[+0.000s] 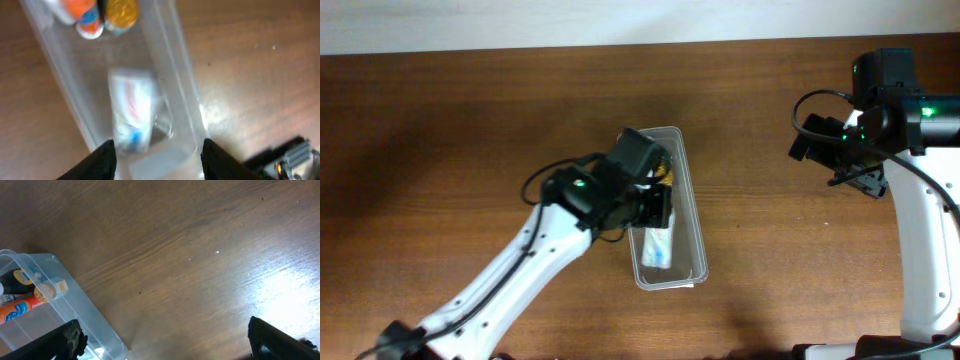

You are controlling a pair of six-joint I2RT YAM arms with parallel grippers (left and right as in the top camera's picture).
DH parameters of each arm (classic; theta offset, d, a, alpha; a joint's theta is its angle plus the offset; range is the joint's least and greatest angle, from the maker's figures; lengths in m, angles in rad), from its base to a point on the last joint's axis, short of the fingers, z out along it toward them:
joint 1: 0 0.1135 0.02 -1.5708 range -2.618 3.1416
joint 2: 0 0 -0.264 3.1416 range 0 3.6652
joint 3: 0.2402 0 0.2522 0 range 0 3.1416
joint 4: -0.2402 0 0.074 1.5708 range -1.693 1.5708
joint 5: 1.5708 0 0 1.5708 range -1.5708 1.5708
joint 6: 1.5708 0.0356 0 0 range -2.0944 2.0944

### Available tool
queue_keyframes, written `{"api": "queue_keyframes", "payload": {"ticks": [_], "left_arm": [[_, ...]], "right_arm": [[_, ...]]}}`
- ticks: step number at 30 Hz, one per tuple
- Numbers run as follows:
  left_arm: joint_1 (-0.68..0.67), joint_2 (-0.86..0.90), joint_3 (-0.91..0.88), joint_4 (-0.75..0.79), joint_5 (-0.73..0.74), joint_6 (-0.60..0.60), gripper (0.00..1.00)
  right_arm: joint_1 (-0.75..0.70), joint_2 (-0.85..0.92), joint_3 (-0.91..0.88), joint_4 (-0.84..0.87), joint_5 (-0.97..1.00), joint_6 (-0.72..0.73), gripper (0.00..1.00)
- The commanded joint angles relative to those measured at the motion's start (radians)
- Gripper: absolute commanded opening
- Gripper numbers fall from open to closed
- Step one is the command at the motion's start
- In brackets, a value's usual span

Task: Pack container
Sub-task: 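Carry the Panadol box into the container and release it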

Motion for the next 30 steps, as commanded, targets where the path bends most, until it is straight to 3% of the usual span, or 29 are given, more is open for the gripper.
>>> {"api": "queue_keyframes", "payload": {"ticks": [1, 7, 15, 18, 21, 25, 30], "left_arm": [[-0.021, 0.069, 0.010, 0.039, -0.037, -0.085, 0.55], [-0.028, 0.161, 0.010, 0.074, -0.036, -0.089, 0.51], [-0.027, 0.087, 0.032, 0.046, -0.048, -0.039, 0.51], [-0.027, 0.048, 0.032, -0.012, -0.123, -0.027, 0.57], [-0.027, 0.045, 0.032, -0.091, -0.201, 0.037, 0.57], [-0.022, 0.039, 0.032, -0.199, -0.422, 0.029, 0.57], [0.070, -0.024, 0.032, -0.214, -0.525, 0.022, 0.61]], "right_arm": [[-0.007, -0.006, 0.008, 0.000, -0.002, 0.011, 0.98], [-0.007, -0.006, 0.008, 0.000, -0.002, 0.011, 0.98], [-0.007, -0.006, 0.008, 0.000, -0.002, 0.011, 0.98], [-0.007, -0.006, 0.008, 0.000, -0.002, 0.011, 0.98], [-0.007, -0.006, 0.008, 0.000, -0.002, 0.011, 0.98], [-0.007, -0.006, 0.008, 0.000, -0.002, 0.011, 0.98], [-0.007, -0.006, 0.008, 0.000, -0.002, 0.011, 0.99]]}}
